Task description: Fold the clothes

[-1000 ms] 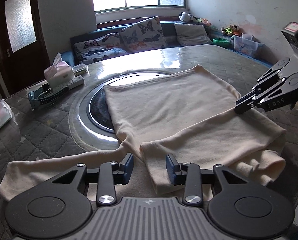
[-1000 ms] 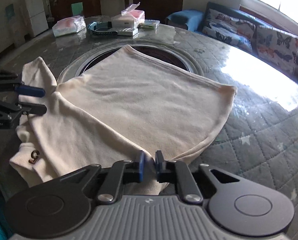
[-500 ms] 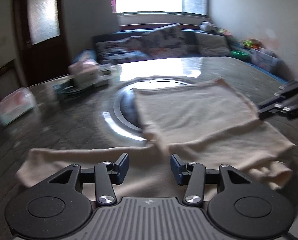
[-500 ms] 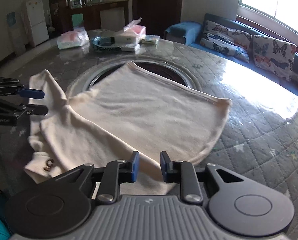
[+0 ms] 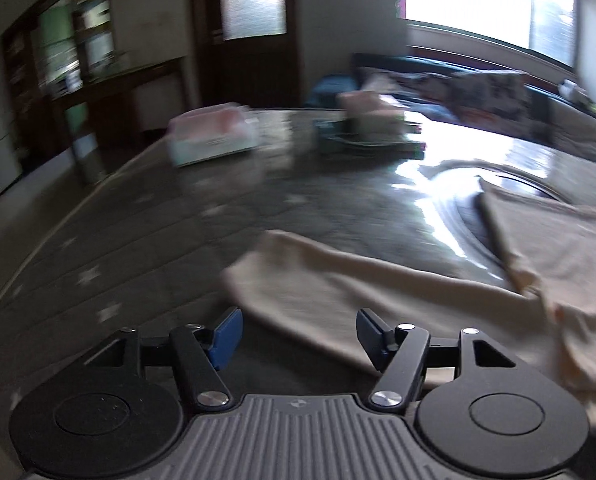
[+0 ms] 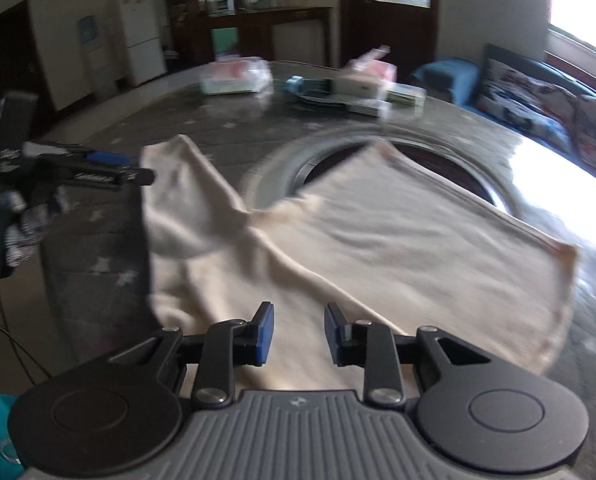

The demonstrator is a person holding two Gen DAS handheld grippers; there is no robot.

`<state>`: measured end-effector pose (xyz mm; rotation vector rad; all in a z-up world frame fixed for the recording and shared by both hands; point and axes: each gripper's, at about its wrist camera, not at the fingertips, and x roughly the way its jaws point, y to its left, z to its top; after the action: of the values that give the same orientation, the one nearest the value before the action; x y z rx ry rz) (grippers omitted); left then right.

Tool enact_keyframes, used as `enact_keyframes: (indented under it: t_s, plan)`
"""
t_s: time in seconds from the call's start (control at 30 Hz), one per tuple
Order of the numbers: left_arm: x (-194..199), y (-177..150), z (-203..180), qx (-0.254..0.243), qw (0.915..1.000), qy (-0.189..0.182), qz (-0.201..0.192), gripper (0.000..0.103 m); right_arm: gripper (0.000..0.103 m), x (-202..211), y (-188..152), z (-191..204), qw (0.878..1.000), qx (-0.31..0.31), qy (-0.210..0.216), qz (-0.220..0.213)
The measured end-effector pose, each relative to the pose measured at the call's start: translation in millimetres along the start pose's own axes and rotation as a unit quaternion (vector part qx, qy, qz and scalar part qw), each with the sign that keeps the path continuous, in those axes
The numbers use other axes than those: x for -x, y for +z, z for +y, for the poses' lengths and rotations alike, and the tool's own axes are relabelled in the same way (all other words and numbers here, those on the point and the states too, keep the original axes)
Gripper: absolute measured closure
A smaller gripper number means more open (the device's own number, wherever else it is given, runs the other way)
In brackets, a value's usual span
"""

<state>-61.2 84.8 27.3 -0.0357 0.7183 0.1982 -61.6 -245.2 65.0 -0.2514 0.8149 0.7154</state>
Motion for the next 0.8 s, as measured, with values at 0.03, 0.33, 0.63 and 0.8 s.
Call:
enact_keyframes:
  t_s: [0.03,0.33,0.63,0.8]
  plan:
    - [-2,1,6,0.011,0.9999,0.009,0.003,0.036,0.076,-4,2,5,1.0,0.005,0.006,0.0]
    - [-24,4,43,0.092,0.9952,0.028,0.018,0.038,0.075,-31,1,31,0.999,0.041,0.025,0.023]
    - [-28,12,39,0.093,0.9956,0.011,0.002,0.091,0.075,-10,1,21,1.0,0.025,0.008,0.006]
    - [-3,22,16,0.067,0.9965,-0.029,-0.041,0.098,0.075,7,-2,7,1.0,0.003,-0.015,-0.009]
